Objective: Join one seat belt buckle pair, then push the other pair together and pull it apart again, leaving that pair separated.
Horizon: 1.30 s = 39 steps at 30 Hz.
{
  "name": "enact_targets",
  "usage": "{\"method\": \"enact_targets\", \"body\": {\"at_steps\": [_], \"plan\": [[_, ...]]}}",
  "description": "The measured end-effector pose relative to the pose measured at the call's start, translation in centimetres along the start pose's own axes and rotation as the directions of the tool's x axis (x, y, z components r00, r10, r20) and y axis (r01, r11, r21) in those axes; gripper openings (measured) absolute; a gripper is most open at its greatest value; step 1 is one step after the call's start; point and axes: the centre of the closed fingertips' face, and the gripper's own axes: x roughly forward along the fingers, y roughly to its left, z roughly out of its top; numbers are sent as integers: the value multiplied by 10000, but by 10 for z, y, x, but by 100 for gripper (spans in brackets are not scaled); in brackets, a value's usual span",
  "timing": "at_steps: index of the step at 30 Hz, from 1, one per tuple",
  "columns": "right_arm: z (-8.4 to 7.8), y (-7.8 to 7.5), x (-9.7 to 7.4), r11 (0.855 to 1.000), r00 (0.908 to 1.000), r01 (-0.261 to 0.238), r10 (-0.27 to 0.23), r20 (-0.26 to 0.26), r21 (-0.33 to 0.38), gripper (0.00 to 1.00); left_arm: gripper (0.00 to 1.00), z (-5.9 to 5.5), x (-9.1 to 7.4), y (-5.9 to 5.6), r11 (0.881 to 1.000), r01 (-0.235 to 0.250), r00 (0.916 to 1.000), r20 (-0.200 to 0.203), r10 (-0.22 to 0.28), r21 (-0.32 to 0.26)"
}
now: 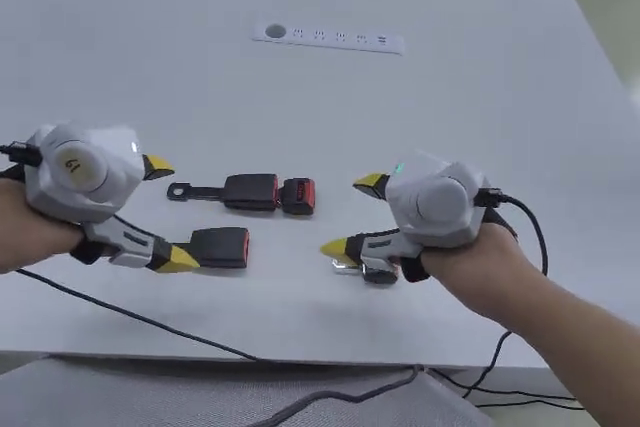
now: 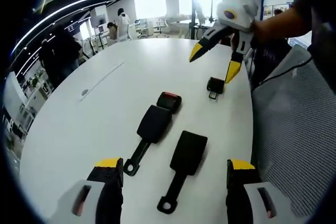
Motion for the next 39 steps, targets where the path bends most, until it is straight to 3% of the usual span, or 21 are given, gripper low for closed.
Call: {"method": "enact_targets", "body": {"at_steps": [7, 13, 17, 20, 39], "plan": [[-18, 5, -25, 9973, 9988, 489, -488, -23, 547, 70, 89, -13, -20, -11, 9974, -242, 9989, 391, 269, -678], [-30, 6, -44, 9919, 9967, 806, -811, 16, 979, 80, 98, -16, -32, -14, 9915, -545, 9951, 751, 636, -1181], [-35, 4, -53, 9882, 9936, 1127, -1127, -57, 1034, 87, 100, -23, -39, -18, 9883, -644, 9944, 741, 752, -1380], [-40, 1, -56, 9844, 9885, 1510, -1499, -183, 902, 100, 100, -31, -45, -20, 9839, -835, 9932, 677, 951, -1580], [-31, 14, -72, 9765, 9824, 1828, -1861, 189, 1143, 98, 100, -30, -61, -40, 9714, -1345, 9855, 760, 1517, -1955]]}}
